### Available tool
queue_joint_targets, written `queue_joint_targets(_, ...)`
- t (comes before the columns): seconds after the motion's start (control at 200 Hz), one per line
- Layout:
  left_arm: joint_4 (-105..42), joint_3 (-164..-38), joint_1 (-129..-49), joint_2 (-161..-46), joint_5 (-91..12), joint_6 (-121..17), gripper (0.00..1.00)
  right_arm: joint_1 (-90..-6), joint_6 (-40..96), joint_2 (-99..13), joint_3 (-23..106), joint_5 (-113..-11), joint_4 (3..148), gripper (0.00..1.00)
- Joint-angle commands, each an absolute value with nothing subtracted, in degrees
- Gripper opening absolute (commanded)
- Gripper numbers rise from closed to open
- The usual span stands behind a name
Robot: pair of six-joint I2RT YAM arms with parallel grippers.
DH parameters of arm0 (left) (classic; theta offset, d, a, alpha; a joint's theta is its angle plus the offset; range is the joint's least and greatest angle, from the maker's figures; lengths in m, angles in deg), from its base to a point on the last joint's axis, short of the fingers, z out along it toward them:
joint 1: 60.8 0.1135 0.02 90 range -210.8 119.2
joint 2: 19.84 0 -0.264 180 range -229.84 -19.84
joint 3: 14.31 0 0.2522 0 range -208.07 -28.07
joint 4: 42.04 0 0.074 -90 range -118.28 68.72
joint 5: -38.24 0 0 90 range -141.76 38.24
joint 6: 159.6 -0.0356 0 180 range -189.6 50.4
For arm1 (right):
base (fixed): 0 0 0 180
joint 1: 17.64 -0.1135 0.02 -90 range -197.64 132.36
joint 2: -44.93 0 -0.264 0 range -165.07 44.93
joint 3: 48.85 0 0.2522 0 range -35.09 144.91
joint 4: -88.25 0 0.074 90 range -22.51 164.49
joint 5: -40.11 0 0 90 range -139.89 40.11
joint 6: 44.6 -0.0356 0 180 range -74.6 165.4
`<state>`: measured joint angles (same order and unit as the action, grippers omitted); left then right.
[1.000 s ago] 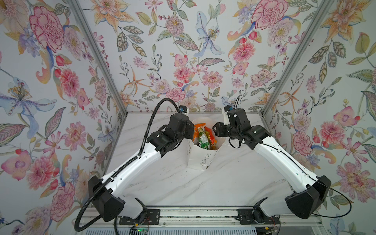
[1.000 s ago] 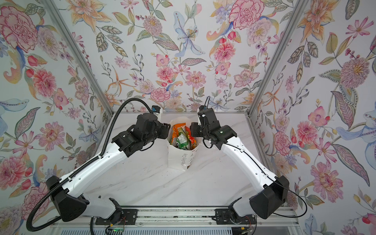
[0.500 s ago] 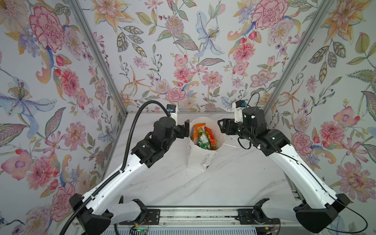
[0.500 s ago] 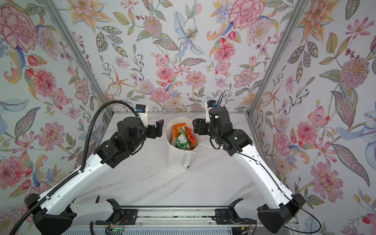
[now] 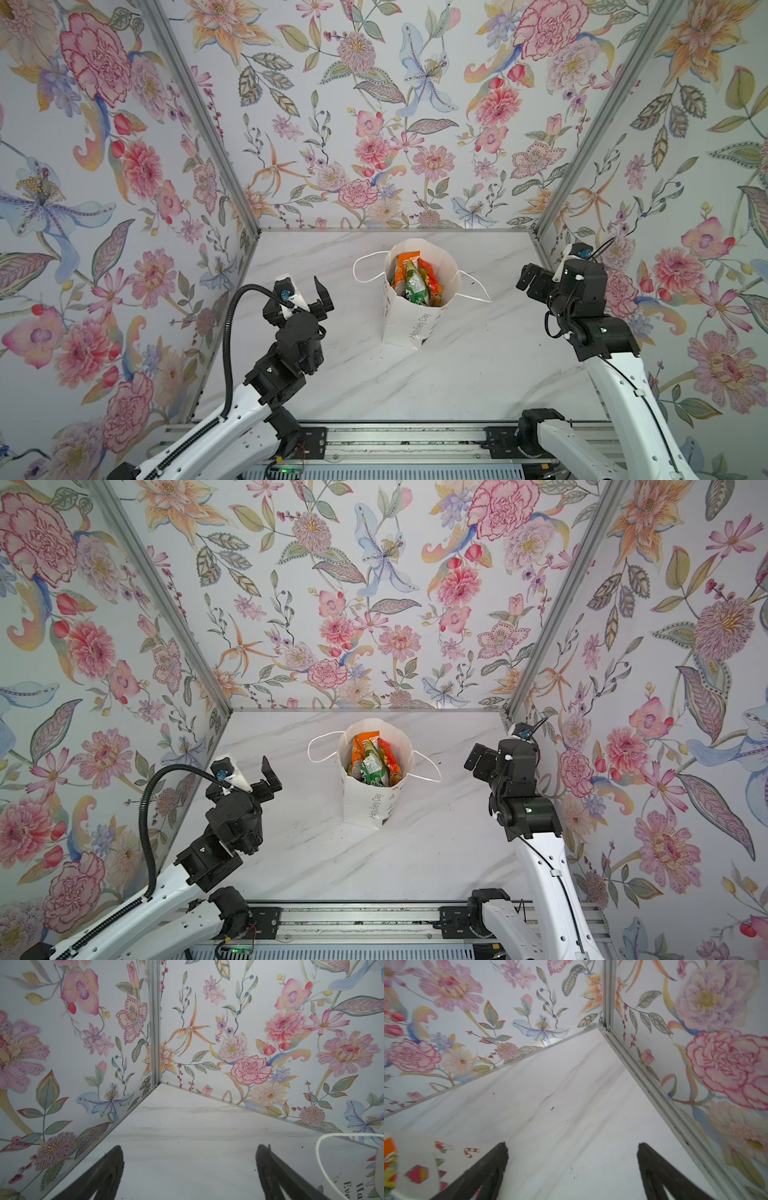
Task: Place the snacks into the paper bag
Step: Reset both arms
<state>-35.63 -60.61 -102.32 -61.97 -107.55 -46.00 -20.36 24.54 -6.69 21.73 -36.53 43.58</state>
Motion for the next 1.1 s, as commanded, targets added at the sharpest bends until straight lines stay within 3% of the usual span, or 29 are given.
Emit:
queue_joint_targets(0.0, -42.7, -55.6, -101.8, -63.3, -115.8, -43.9, 0.99, -16.7, 22.8, -4.3, 14.2, -35.2, 49.1, 0.99)
queue_joint_targets(0.175, -69.1, -42.4, -100.8, -66.7, -116.2, -55.4, 0.99, -12.9, 23.7, -3.9, 3.2, -35.8, 57.7, 0.99)
queue_joint_targets(0.52, -78.1, -39.3, -88.6, -77.5, -103.4, -58.9, 0.99, -12.3, 28.6, -12.9, -8.5, -36.1, 76.9, 0.99)
queue_joint_targets(0.786, -103.3, -37.3, -81.5, -92.8, -95.5, -76.5, 0.99, -18.2, 37.6, -20.1, -16.9, -30.2, 99.8, 0.99)
queue_joint_targets(0.926, -116.5, -33.7, -78.5, -100.2, -84.7, -81.0, 0.99, -19.6, 41.9, -24.4, -17.2, -33.1, 106.5, 0.99)
queue_joint_targets(1.096, -120.9, -33.0, -76.1, -106.2, -77.0, -79.9, 0.99, -20.5, 46.3, -26.4, -19.6, -38.9, 117.5, 0.99)
